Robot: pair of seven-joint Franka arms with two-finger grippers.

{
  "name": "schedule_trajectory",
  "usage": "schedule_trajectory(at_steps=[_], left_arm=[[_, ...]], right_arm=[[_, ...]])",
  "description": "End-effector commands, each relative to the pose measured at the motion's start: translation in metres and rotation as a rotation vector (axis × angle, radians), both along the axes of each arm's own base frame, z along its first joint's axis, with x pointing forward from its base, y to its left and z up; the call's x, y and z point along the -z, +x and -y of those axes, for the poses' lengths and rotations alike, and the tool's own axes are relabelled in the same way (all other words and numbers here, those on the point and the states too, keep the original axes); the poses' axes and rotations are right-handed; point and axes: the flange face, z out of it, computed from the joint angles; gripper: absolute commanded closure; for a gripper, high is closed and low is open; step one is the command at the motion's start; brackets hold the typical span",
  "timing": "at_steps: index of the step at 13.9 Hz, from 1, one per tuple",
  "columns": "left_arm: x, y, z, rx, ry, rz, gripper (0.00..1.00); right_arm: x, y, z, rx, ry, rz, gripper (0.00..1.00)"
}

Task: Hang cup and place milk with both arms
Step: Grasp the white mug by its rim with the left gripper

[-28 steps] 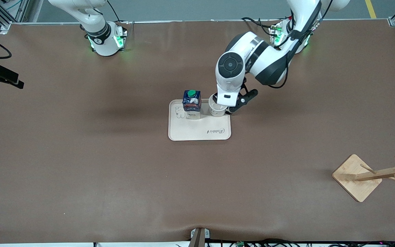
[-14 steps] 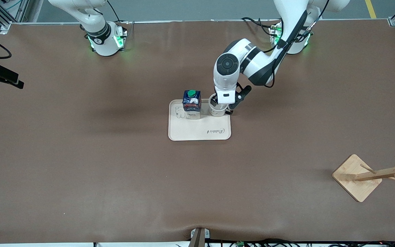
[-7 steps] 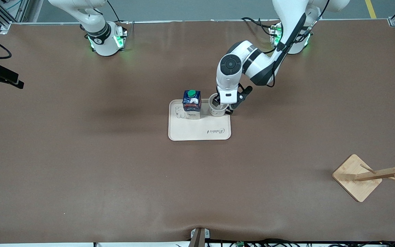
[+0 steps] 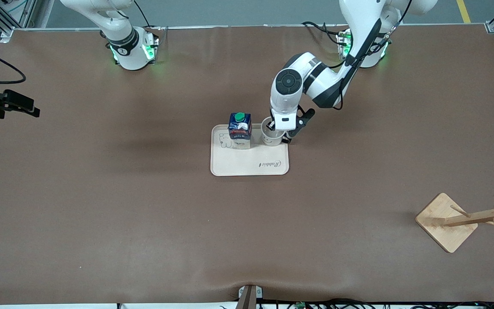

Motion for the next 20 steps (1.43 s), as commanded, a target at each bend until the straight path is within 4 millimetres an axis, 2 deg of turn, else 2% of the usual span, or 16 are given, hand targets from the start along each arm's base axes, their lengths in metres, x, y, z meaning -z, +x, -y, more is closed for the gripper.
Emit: schedule_trajectory(at_steps=[1, 4, 5, 6, 7, 9, 11, 14, 17, 19, 20], left_arm=[[0.001, -0.001, 0.002, -0.019, -0.006, 0.008, 0.85], [-0.001, 0.000, 0.004, -0.018, -0.009, 0.011, 1.00], [-0.003, 0.003, 0.003, -0.021, -0.012, 0.015, 1.00], [-0.007, 0.008, 0.002, -0.027, -0.018, 0.022, 1.00], [-0.012, 0.011, 0.002, -0.018, -0.024, 0.028, 1.00], [-0.031, 0.026, 0.001, -0.021, -0.036, 0.046, 1.00], [-0.061, 0.046, -0.009, 0.018, -0.023, 0.028, 1.00], [-0.119, 0.077, -0.045, 0.063, -0.024, 0.028, 1.00], [-0.161, 0.097, -0.087, 0.173, -0.046, 0.049, 1.00], [-0.183, 0.112, -0.113, 0.235, -0.050, 0.032, 1.00], [-0.197, 0.122, -0.126, 0.259, -0.052, 0.024, 1.00]], right_arm=[[-0.011, 0.008, -0.004, -0.036, -0.010, 0.015, 0.00], [-0.006, 0.010, -0.005, -0.022, 0.001, 0.011, 0.00], [0.001, 0.013, -0.007, -0.025, 0.002, -0.003, 0.00], [0.031, 0.024, -0.013, -0.036, 0.003, -0.062, 0.00], [0.042, 0.030, -0.020, -0.058, 0.002, -0.073, 0.00], [0.041, 0.029, -0.023, -0.062, 0.000, -0.082, 0.00], [0.045, 0.028, -0.028, -0.064, 0.000, -0.095, 0.00], [0.062, 0.019, -0.027, -0.064, 0.008, -0.217, 0.00], [0.062, 0.020, -0.031, -0.071, 0.007, -0.211, 0.00], [0.080, 0.032, -0.032, -0.079, 0.005, -0.214, 0.00], [0.081, 0.032, -0.040, -0.081, 0.006, -0.222, 0.00]])
